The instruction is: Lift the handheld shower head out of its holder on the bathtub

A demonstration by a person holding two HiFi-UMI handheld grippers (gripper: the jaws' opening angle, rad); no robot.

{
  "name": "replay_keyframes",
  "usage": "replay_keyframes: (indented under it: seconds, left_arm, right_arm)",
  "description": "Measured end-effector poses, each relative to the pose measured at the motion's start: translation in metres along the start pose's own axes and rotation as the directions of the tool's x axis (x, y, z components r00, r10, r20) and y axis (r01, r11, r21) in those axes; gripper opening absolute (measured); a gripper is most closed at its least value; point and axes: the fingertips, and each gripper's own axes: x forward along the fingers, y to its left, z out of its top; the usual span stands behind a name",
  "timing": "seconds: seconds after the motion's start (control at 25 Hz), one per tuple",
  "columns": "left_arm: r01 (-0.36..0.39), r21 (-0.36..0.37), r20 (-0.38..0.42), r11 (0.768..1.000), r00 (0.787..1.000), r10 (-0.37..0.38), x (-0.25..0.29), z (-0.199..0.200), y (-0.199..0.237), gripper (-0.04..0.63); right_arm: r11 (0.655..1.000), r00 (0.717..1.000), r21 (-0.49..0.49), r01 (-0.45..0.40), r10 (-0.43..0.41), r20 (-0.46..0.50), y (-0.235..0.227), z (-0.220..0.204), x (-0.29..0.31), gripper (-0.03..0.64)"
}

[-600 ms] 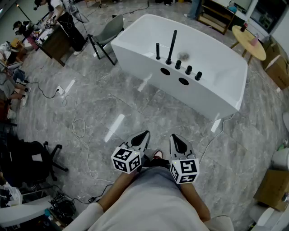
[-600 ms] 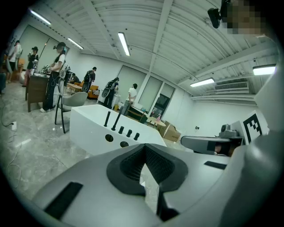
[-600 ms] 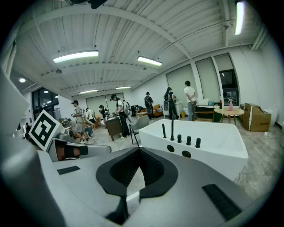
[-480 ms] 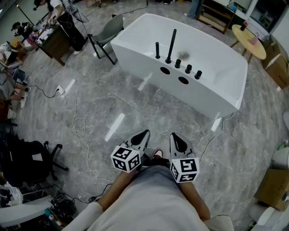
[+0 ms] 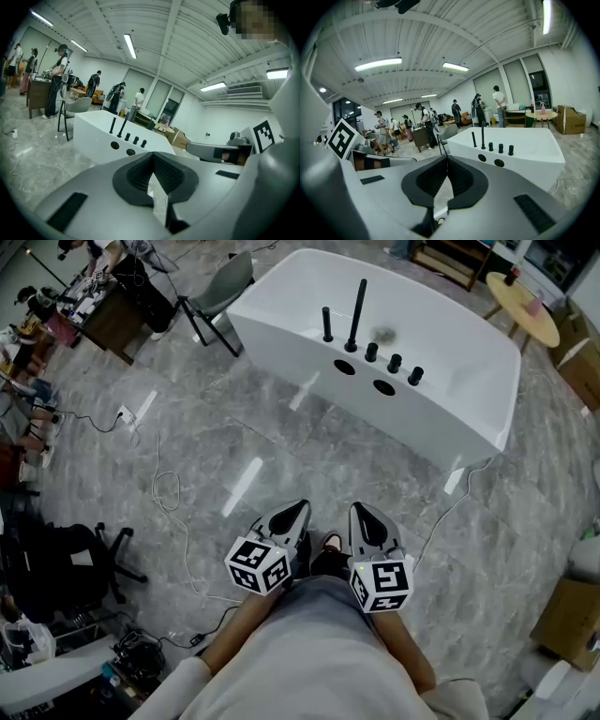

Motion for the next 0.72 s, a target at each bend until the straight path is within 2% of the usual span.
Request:
replay_keyframes:
  seconds: [0.44,0.72]
  left_arm:
    - [-0.001,0.029,0.002,1.000,1.000,0.000,0.020,0.015,0.024,0.006]
    - [0.015,0.013,0.021,1.000,1.000,-0.015,0.036,0.042,0.057,0.006]
  right_arm:
    - [1.000,1.000,-0.020,0.001,-0.001,-0.016,0.000,0.009,0.031,0.020]
    - [0.999,1.000,-0.049,0.002,-0.003,-0.027,0.003,0.029,0.068,0.020]
